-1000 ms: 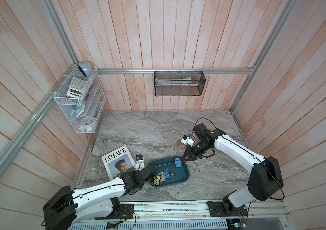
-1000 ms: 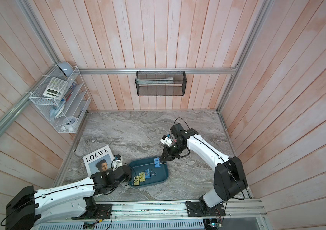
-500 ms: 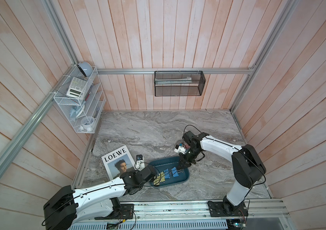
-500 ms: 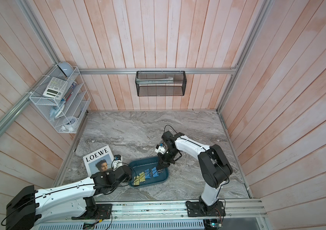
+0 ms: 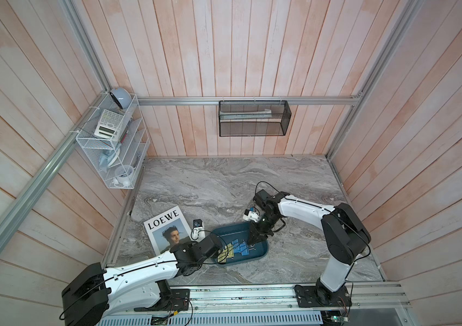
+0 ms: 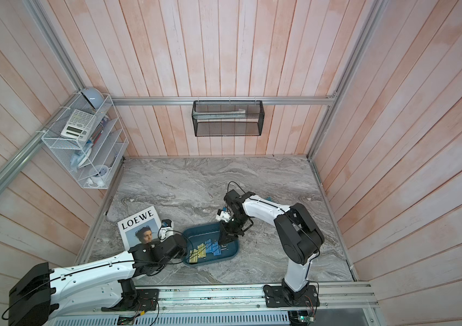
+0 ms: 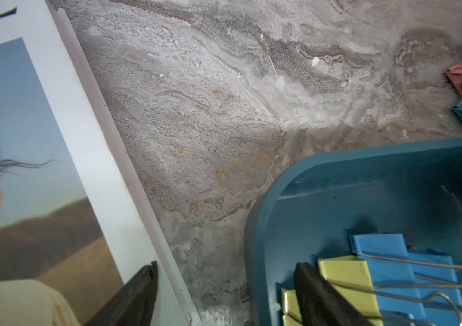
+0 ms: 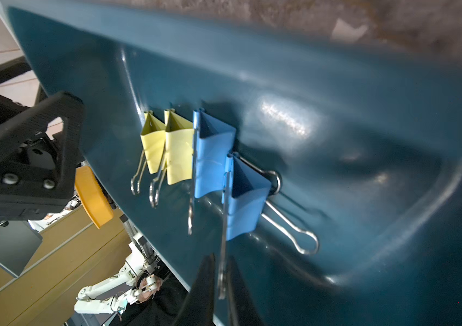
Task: Put the binder clips in the storage box
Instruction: Place the binder clip in the storage box, then pick up the binder clip at the center of the board.
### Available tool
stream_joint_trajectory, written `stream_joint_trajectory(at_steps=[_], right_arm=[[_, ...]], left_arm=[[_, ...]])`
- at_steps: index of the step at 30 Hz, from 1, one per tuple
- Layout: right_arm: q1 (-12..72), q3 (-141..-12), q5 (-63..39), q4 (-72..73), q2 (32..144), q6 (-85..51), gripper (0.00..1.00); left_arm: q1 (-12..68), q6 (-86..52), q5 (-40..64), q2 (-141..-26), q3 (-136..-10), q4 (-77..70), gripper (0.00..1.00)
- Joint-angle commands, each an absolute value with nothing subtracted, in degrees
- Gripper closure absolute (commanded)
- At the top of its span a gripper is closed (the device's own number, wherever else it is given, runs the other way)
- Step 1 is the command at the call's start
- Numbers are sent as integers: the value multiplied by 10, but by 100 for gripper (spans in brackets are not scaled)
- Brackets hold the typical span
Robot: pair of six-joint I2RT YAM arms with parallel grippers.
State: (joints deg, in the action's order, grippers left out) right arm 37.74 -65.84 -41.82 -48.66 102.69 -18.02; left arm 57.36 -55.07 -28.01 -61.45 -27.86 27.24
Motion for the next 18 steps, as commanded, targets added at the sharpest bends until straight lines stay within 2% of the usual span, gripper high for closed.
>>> stream_joint_trajectory(at_steps=[1, 3, 7, 12, 18], right_arm=[[377, -654, -412, -502, 1000, -184, 70], [372, -655, -410, -508, 987, -187, 65], [326, -674, -402, -541, 942, -172, 64], [189, -704, -397, -568, 874, -168, 61], [12, -696, -281, -526, 889, -200, 61]], left_arm=[[570, -549, -270, -625, -268, 271, 19], [570, -548, -271, -626, -269, 271, 19], [570, -548, -270, -624, -271, 272, 19], [570, -549, -272, -619, -270, 278, 19], [570, -552, -271, -613, -265, 279, 19]])
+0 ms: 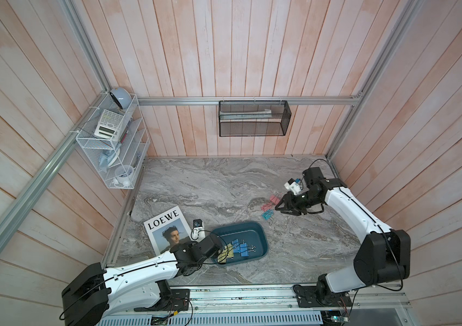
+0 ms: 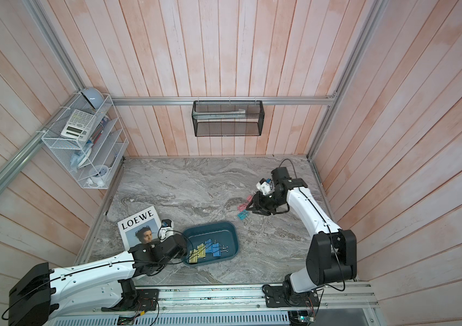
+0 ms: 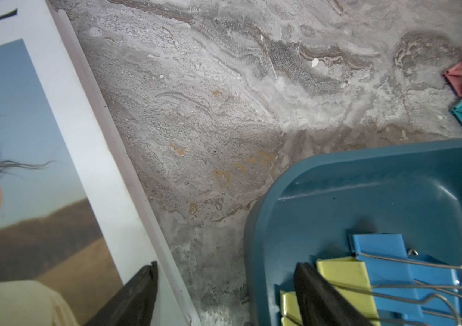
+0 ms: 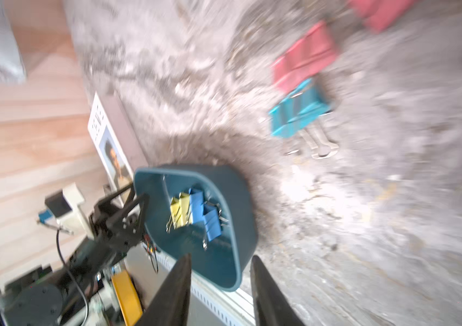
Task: Put the binder clips in the storage box
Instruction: Pick up the binder clip at the center of the board.
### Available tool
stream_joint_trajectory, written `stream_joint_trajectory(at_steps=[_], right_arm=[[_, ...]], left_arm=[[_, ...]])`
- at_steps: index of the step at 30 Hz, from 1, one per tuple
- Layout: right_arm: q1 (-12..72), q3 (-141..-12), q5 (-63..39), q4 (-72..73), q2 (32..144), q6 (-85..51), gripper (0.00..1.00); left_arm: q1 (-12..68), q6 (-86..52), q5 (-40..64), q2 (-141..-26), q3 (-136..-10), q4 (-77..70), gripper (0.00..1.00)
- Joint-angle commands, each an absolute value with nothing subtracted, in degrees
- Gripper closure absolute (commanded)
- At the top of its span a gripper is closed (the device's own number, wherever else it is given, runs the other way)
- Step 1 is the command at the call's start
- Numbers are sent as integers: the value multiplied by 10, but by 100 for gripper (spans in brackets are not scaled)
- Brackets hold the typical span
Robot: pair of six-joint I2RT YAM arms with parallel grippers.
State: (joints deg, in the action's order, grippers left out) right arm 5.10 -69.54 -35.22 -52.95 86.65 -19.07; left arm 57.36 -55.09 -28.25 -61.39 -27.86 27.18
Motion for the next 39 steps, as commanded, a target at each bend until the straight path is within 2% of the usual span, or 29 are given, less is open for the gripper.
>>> stream_joint_trajectory(at_steps=[1, 5, 12, 22, 29, 39], right_arm=[[-2, -695, -268, -514, 895, -197, 61], [-43, -699, -226, -458, 938, -187, 61], [-59, -741, -181, -427, 1025, -150, 61], [-67, -809, -185, -406, 1093, -121, 60], [-68, -838, -228, -402, 1142, -115, 60], [-68, -845, -264, -384, 1169, -116, 67]], left_arm=[[570, -553, -271, -613, -265, 280, 19], [570, -552, -272, -610, -265, 284, 19], [570, -552, -276, -602, -266, 299, 19], [570, -560, -270, -595, -257, 299, 19], [570, -558, -269, -599, -263, 305, 19], [570, -559, -269, -601, -270, 310, 19]])
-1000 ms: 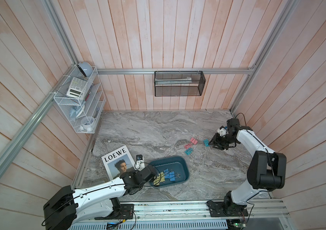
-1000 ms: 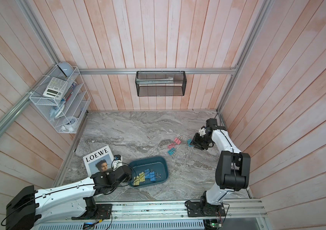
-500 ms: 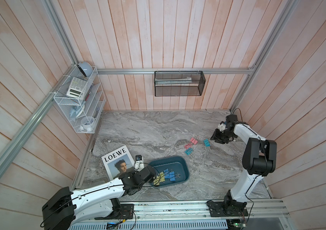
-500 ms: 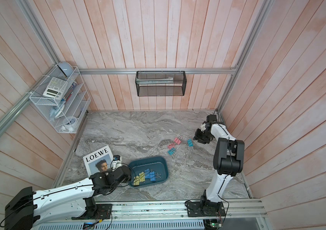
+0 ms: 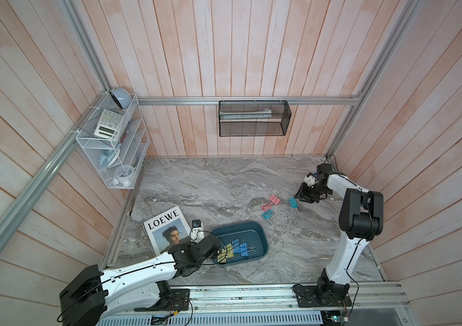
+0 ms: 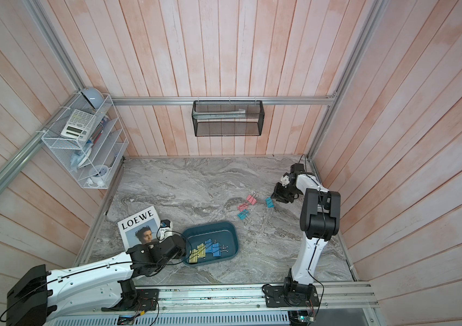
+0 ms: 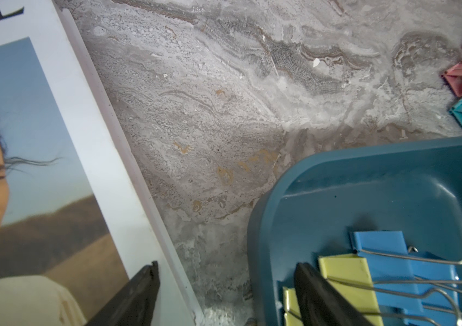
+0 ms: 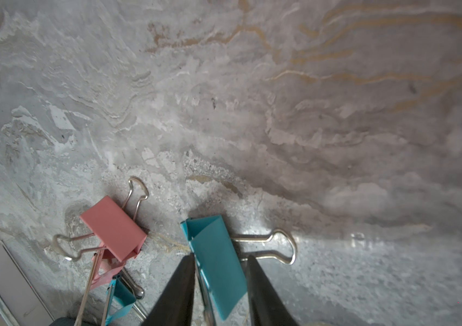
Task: Put the binder clips in the storage box
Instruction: Pick up the binder clip at the center of the board.
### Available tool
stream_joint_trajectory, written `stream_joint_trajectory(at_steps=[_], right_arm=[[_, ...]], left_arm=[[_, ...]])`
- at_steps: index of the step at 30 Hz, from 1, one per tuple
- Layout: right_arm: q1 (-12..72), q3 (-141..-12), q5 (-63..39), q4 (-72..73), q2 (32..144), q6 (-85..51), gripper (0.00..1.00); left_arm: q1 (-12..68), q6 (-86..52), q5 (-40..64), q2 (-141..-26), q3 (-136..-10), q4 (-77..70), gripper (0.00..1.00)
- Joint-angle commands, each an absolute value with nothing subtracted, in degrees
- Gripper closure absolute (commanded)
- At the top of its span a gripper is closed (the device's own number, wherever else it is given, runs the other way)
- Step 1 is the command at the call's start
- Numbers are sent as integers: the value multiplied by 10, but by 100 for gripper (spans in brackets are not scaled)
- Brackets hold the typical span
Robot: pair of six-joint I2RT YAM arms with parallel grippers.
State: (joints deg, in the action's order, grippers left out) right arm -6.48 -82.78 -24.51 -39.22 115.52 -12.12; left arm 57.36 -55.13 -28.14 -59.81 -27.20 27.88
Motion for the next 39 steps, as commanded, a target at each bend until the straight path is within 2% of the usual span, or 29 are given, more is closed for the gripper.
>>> stream_joint_trajectory(at_steps=[1, 5, 15, 18, 20, 23, 30, 35, 39], right_arm=[[-69, -845, -270, -382, 1170, -116, 68], [-68, -843, -283, -384, 1176, -118, 79], [-69, -807, -297, -379, 1165, -120, 80], [-70, -799, -300, -377, 1157, -121, 83], [-69, -798, -299, -376, 1155, -120, 87], [-72, -805, -296, -384, 1159, -118, 99], [-69, -791, -303, -386, 1093, -135, 100], [12, -761, -320, -401, 972, -169, 100], [170, -739, -293, -379, 900, -223, 100]], left_arm=[[570, -559, -269, -601, -270, 310, 19], [570, -560, -270, -599, -271, 315, 19], [570, -562, -272, -595, -267, 317, 19], [570, -563, -272, -595, -267, 317, 19], [570, -563, -272, -595, -267, 315, 19], [570, -563, -272, -597, -266, 315, 19], [570, -565, -272, -590, -262, 316, 19], [570, -561, -270, -591, -265, 315, 19], [570, -559, -270, -589, -268, 312, 18]])
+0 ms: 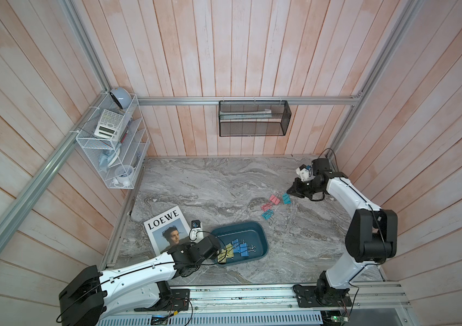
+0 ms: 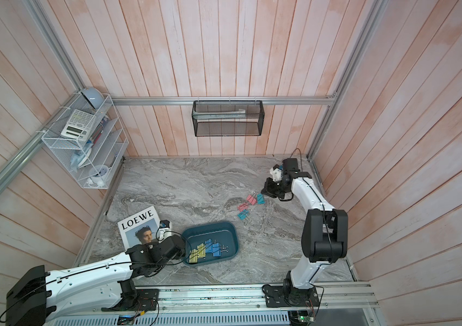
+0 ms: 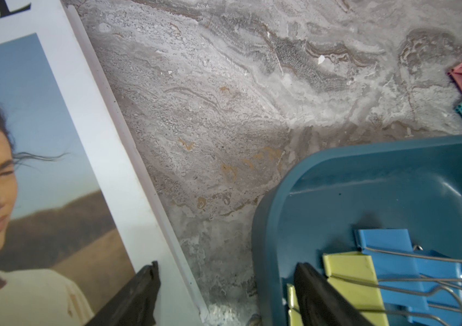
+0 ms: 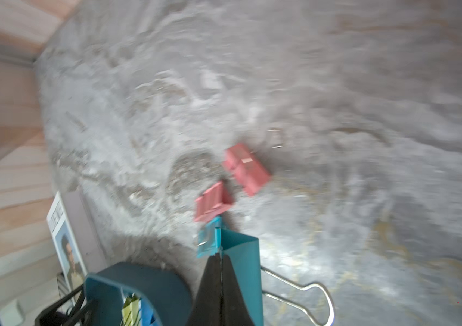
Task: Put the binder clips in the storage box
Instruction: Pick up the binder clip at the center of the board, then place the binder clip in the storage box.
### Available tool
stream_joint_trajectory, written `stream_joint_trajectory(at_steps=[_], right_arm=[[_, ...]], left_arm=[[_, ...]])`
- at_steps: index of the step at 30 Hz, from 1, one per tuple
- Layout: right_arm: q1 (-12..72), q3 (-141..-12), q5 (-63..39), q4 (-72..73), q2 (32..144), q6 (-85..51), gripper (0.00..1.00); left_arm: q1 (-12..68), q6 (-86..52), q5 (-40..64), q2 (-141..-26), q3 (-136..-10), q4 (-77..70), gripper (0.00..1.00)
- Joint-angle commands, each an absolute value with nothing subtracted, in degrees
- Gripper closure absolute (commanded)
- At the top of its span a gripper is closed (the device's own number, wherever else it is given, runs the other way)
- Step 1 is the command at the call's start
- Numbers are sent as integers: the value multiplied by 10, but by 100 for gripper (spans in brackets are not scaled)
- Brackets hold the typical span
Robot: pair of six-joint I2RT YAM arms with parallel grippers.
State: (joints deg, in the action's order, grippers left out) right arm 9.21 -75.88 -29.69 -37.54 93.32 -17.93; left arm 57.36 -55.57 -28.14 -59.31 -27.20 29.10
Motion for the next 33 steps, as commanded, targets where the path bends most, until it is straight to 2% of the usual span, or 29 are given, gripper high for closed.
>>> stream_joint_trajectory(at_steps=[1, 8, 18, 33], right_arm=[[206, -728, -285, -357, 889, -248, 100], [330, -677, -273, -190, 904, -366, 100], [449, -661, -258, -89, 982, -453, 100], [516, -619, -233, -43, 1011, -511, 100]], left_arm=[[570, -560, -271, -587, -267, 311, 18], [570, -559, -271, -583, -264, 309, 18], [570, -559, -277, -567, -259, 310, 18], [570, -560, -275, -565, -257, 310, 18]])
